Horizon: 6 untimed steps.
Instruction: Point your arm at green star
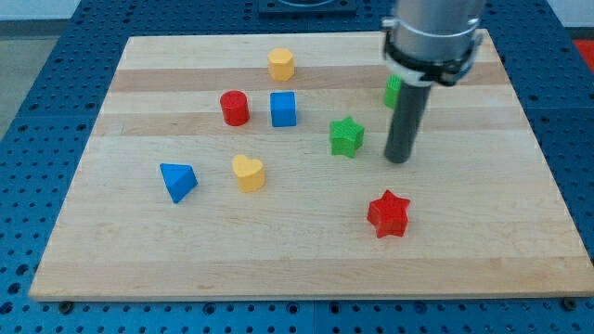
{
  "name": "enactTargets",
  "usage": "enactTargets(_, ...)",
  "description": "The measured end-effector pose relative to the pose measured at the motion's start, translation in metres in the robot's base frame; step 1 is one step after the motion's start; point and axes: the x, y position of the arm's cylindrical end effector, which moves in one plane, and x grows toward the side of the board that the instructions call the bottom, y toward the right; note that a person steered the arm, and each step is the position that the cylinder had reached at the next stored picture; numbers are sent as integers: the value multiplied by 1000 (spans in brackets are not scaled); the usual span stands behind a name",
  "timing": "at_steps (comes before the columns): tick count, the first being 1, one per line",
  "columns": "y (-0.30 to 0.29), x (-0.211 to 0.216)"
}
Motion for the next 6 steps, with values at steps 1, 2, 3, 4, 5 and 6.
enactTargets(1,-36,10)
enactTargets(2,-56,10)
enactTargets(3,-56,10)
enactTargets(4,-62,9)
enactTargets(5,-72,2)
enactTargets(6,-92,-2)
